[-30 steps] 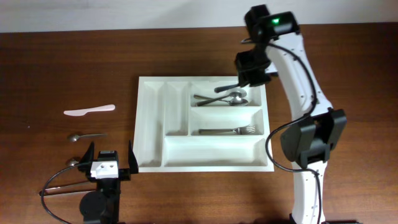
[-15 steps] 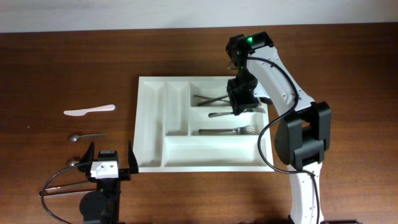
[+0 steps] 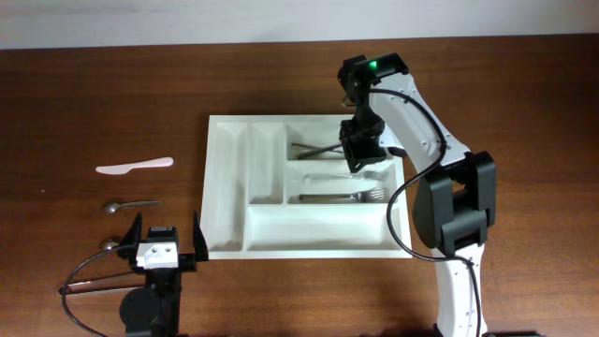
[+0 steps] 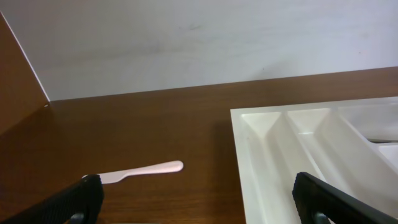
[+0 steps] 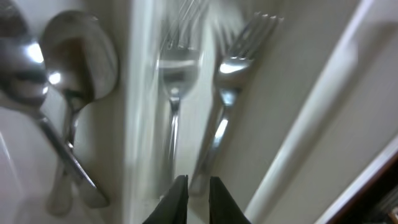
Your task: Pack container
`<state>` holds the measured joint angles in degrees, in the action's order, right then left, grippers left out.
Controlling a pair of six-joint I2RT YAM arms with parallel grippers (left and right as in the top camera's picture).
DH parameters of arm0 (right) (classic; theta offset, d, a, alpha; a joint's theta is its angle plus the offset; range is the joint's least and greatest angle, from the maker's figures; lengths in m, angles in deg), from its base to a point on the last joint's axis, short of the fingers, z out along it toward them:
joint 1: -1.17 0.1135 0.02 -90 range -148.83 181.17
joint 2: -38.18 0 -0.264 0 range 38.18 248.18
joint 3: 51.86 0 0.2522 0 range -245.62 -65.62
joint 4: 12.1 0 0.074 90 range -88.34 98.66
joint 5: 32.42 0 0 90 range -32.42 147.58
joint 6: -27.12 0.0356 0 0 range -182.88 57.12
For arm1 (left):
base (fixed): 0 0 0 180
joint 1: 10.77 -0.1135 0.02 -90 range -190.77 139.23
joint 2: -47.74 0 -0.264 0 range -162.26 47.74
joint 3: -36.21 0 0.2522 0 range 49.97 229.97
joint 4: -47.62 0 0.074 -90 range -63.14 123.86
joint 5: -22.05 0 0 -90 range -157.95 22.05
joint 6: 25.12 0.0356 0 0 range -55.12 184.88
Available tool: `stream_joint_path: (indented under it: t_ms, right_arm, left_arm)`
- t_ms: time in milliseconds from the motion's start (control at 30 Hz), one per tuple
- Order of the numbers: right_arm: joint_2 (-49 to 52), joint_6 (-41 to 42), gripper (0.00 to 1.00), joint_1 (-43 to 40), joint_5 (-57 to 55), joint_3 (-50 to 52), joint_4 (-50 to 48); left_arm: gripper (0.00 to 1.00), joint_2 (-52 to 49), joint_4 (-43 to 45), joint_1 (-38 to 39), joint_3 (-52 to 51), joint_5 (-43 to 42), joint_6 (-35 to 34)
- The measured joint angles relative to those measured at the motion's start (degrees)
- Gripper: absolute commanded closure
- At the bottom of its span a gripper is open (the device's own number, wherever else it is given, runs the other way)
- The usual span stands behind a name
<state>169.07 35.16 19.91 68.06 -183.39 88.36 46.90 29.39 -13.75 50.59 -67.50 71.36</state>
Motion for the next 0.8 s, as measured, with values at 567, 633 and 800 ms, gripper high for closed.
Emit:
stream_joint_path:
  t_ms: [567, 633, 800]
  right_arm:
    - [0.0, -11.4, 0.01, -1.9, -5.5, -2.3, -0.9]
    - [0.0, -17.4, 0.01, -4.3, -7.1, -6.1, -0.8]
    - [0.1, -37.0, 0.01, -10.2, -11.0, -19.9, 0.8]
  left_arm:
    - [0.01, 0.0, 0.0, 0.0, 0.0, 0.0, 0.0]
    - [0.01, 0.0, 0.0, 0.0, 0.0, 0.0, 0.0]
    - [0.01, 0.0, 0.0, 0.0, 0.0, 0.0, 0.0]
